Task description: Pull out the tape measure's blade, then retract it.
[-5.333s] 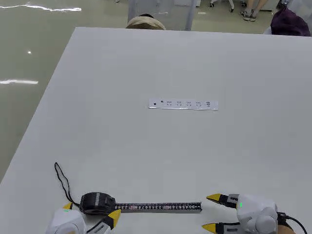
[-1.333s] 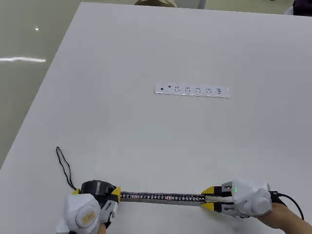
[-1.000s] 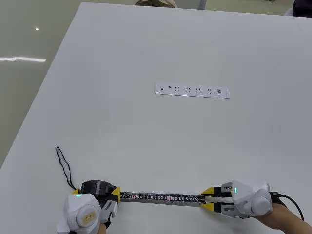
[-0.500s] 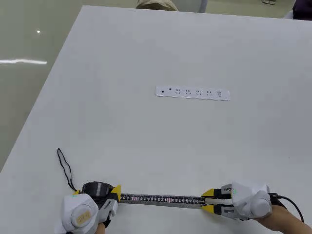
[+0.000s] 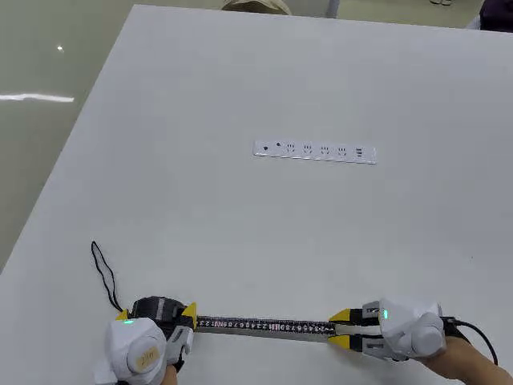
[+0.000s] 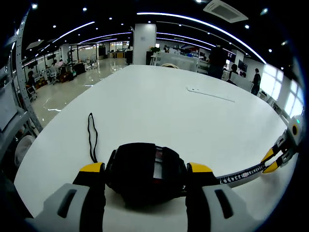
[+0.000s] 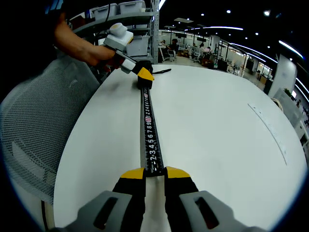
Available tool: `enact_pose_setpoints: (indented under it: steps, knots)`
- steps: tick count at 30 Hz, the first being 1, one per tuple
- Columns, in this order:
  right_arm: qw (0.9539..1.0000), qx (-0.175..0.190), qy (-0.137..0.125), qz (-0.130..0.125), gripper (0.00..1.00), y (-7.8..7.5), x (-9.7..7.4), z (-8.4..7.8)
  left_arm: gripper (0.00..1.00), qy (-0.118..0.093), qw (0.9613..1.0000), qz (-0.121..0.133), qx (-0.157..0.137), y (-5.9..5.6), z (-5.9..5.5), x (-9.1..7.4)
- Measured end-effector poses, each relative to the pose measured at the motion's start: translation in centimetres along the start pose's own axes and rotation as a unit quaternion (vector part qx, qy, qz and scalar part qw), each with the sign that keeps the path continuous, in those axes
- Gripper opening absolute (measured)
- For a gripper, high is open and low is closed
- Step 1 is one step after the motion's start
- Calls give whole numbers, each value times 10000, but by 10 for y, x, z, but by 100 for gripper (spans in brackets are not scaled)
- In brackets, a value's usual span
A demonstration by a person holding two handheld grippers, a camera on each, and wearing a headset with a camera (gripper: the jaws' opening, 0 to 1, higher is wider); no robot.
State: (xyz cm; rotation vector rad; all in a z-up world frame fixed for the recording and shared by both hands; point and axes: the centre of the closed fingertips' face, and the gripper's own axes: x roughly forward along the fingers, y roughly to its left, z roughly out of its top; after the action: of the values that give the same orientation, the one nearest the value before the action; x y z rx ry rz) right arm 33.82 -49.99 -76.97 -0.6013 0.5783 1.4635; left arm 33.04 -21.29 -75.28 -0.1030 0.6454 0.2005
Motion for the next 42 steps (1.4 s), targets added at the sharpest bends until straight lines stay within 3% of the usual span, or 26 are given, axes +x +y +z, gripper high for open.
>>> enact_pose_setpoints:
  steps: [42]
  knots:
    - [9999, -108, -70, 69, 12, 0, 13, 14, 63, 48, 9999, -90, -46, 0, 0, -1]
